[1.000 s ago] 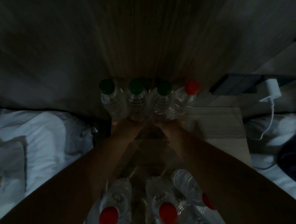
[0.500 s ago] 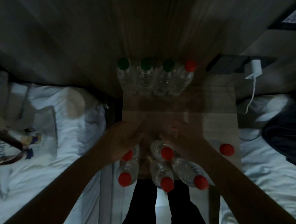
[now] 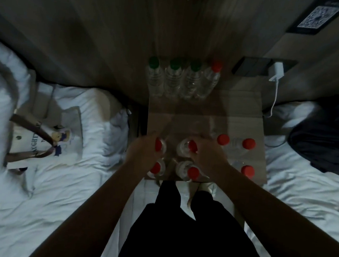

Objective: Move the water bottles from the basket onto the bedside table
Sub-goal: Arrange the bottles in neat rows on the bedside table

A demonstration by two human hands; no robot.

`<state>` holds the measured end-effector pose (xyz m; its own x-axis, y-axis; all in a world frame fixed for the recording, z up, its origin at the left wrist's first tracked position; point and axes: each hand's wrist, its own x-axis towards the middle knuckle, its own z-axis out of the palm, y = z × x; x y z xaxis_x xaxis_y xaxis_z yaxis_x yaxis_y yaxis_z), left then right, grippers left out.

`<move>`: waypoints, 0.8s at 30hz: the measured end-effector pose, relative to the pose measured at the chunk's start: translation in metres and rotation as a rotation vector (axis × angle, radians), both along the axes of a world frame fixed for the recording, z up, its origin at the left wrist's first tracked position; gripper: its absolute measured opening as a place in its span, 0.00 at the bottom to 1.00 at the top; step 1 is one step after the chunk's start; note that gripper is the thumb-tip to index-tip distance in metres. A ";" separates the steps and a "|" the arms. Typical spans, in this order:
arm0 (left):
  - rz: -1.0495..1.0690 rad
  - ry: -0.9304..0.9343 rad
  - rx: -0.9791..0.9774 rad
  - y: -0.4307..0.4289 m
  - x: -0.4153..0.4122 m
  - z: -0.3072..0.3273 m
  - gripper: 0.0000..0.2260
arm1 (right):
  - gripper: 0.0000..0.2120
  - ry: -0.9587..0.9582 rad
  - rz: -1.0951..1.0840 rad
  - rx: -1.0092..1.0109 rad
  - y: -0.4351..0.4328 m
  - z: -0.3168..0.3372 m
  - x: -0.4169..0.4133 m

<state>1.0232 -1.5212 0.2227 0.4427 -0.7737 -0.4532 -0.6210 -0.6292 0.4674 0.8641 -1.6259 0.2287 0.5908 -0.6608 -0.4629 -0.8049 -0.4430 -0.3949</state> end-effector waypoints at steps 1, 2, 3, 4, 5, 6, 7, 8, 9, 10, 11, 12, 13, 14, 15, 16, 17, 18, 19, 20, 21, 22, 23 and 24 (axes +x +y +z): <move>-0.004 -0.022 0.002 0.000 -0.001 -0.001 0.14 | 0.14 0.015 0.029 -0.032 0.001 -0.002 -0.001; -0.006 -0.039 0.003 0.001 -0.001 -0.002 0.13 | 0.14 0.027 0.041 -0.043 0.001 -0.003 -0.001; -0.006 -0.044 0.003 0.002 -0.002 -0.003 0.13 | 0.14 0.033 0.044 -0.044 0.001 -0.004 -0.001; -0.007 -0.042 -0.009 0.003 -0.002 -0.004 0.13 | 0.14 0.042 0.042 -0.040 0.001 -0.005 0.000; -0.005 -0.034 -0.024 0.004 -0.001 -0.005 0.13 | 0.15 0.050 0.041 -0.033 0.000 -0.006 0.001; -0.001 -0.030 -0.041 0.004 -0.001 -0.007 0.14 | 0.15 0.057 0.039 -0.022 0.000 -0.006 0.001; 0.003 -0.028 -0.048 0.005 0.000 -0.008 0.15 | 0.16 0.058 0.035 -0.009 -0.002 -0.006 0.000; 0.006 -0.028 -0.060 0.006 0.001 -0.008 0.15 | 0.16 0.057 0.030 0.004 -0.003 -0.006 0.000; 0.008 -0.025 -0.070 0.006 0.003 -0.009 0.16 | 0.16 0.052 0.024 0.014 -0.005 -0.007 0.000; 0.009 -0.023 -0.080 0.006 0.005 -0.009 0.15 | 0.16 0.048 0.017 0.020 -0.007 -0.008 0.000; 0.006 -0.024 -0.084 0.005 0.008 -0.009 0.15 | 0.16 0.042 0.008 0.023 -0.009 -0.009 0.001; 0.002 -0.031 -0.082 0.003 0.011 -0.007 0.15 | 0.15 0.033 -0.005 0.025 -0.012 -0.010 0.003; 0.000 -0.038 -0.079 0.000 0.016 -0.006 0.15 | 0.14 0.024 -0.017 0.025 -0.015 -0.011 0.005; 0.000 -0.041 -0.070 -0.004 0.020 -0.005 0.15 | 0.14 0.018 -0.024 0.025 -0.018 -0.011 0.008; 0.001 -0.042 -0.063 -0.009 0.025 -0.005 0.15 | 0.13 0.015 -0.023 0.019 -0.021 -0.012 0.011; 0.001 -0.042 -0.060 -0.015 0.029 -0.004 0.15 | 0.14 0.013 -0.011 0.005 -0.025 -0.011 0.015; 0.001 -0.039 -0.065 -0.021 0.033 -0.003 0.15 | 0.14 0.010 0.003 -0.011 -0.029 -0.011 0.020; 0.001 -0.032 -0.071 -0.028 0.037 -0.001 0.14 | 0.15 -0.002 0.011 -0.020 -0.034 -0.009 0.026; -0.003 -0.023 -0.074 -0.035 0.041 0.000 0.13 | 0.15 -0.020 0.005 -0.019 -0.039 -0.008 0.032; -0.009 -0.020 -0.074 -0.043 0.046 0.001 0.13 | 0.15 -0.038 -0.009 -0.015 -0.045 -0.007 0.037; -0.010 -0.023 -0.074 -0.051 0.051 0.002 0.13 | 0.15 -0.044 -0.018 -0.018 -0.051 -0.006 0.044; -0.003 -0.029 -0.070 -0.059 0.056 0.003 0.14 | 0.15 -0.036 -0.016 -0.025 -0.056 -0.006 0.051; 0.009 -0.033 -0.063 -0.067 0.062 0.005 0.14 | 0.14 -0.023 -0.010 -0.024 -0.062 -0.007 0.059; 0.020 -0.033 -0.055 -0.074 0.067 0.006 0.15 | 0.13 -0.018 -0.009 -0.017 -0.068 -0.007 0.066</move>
<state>1.0905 -1.5952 0.2286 0.4729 -0.7875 -0.3952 -0.6242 -0.6160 0.4806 0.9303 -1.6935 0.2218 0.5930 -0.6741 -0.4404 -0.8016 -0.4426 -0.4019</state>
